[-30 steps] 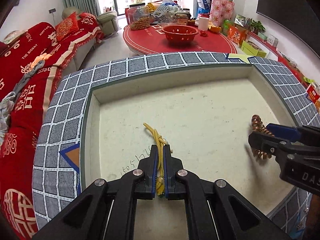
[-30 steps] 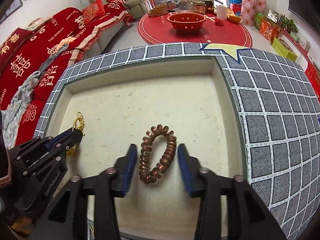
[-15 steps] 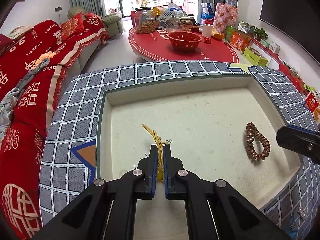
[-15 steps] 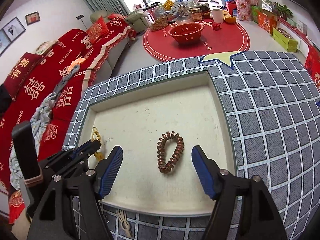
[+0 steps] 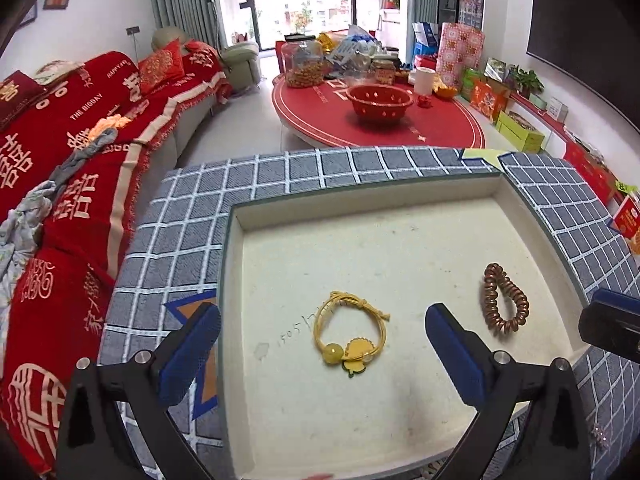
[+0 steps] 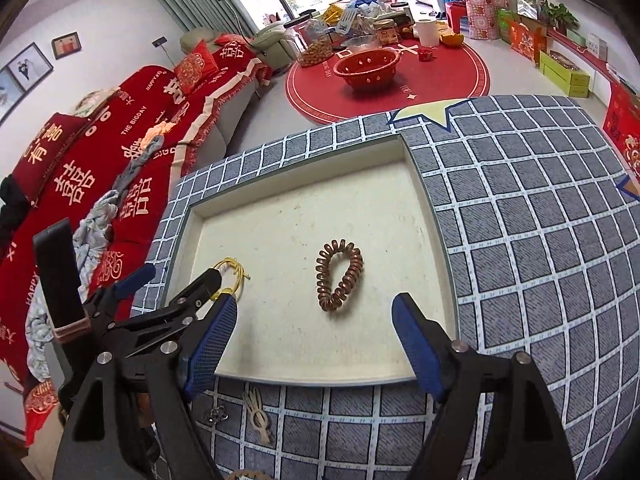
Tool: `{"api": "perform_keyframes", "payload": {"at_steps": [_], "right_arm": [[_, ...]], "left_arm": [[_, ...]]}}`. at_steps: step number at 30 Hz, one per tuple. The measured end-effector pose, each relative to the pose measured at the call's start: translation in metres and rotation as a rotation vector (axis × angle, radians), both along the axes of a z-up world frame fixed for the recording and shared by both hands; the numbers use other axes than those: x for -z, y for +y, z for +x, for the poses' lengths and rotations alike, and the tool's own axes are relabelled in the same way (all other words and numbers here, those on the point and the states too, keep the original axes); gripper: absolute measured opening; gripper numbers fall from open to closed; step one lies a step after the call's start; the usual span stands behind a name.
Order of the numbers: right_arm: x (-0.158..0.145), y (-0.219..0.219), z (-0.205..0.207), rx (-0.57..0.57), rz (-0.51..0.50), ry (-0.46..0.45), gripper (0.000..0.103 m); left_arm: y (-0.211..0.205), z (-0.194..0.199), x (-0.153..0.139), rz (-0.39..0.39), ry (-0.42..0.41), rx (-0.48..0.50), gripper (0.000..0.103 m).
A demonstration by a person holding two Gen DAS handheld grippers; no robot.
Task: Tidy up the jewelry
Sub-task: 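Carry both bracelets into the tray and open both tools to release them, then grasp the braided brown bracelet with the left tool while the right tool grasps the silver star hairpin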
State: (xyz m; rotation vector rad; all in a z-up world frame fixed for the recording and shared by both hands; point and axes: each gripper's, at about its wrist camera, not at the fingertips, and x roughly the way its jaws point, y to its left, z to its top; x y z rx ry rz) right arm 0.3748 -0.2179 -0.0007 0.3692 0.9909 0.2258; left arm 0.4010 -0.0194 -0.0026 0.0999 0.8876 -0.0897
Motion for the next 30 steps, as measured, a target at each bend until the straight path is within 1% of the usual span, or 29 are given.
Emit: {"api": "perform_keyframes", "payload": {"at_steps": [2, 4, 5, 6, 9, 13, 14, 18, 21, 24, 28, 30], "right_arm": [[-0.002, -0.003, -0.006, 0.002, 0.025, -0.002, 0.085], [-0.008, -0.006, -0.015, 0.001, 0.051, -0.016, 0.086], [-0.010, -0.007, -0.020, 0.002, 0.052, -0.025, 0.090], [-0.015, -0.009, -0.027, 0.006, 0.051, -0.046, 0.103], [-0.030, -0.015, -0.049, 0.013, 0.057, -0.129, 0.103], [-0.046, -0.022, -0.078, 0.045, 0.068, -0.201, 0.103], [-0.049, -0.025, -0.084, 0.053, 0.065, -0.202, 0.103], [-0.053, -0.032, -0.104, 0.061, 0.020, -0.165, 0.103], [-0.050, -0.037, -0.120, 0.065, -0.022, -0.136, 0.103], [-0.039, -0.045, -0.138, 0.071, -0.071, -0.082, 0.103], [-0.021, -0.054, -0.158, 0.071, -0.123, -0.041, 0.103], [-0.010, -0.060, -0.167, 0.073, -0.163, -0.011, 0.103]], "left_arm": [[0.003, -0.009, -0.006, -0.013, -0.013, 0.003, 0.103], [0.008, -0.020, -0.012, -0.033, -0.014, 0.013, 0.103], [0.011, -0.025, -0.014, -0.035, -0.017, 0.011, 0.103], [0.014, -0.032, -0.016, -0.038, -0.017, 0.013, 0.103], [0.021, -0.055, -0.022, -0.055, -0.020, 0.036, 0.103], [0.028, -0.089, -0.026, -0.053, -0.034, 0.044, 0.103], [0.030, -0.096, -0.026, -0.059, -0.033, 0.046, 0.103], [0.036, -0.125, -0.021, -0.104, -0.011, 0.054, 0.103], [0.035, -0.144, -0.017, -0.118, 0.004, 0.055, 0.103], [0.028, -0.165, -0.012, -0.088, 0.003, 0.079, 0.103], [0.014, -0.189, -0.003, -0.035, -0.005, 0.115, 0.103], [0.009, -0.196, 0.002, -0.030, 0.005, 0.140, 0.103]]}}
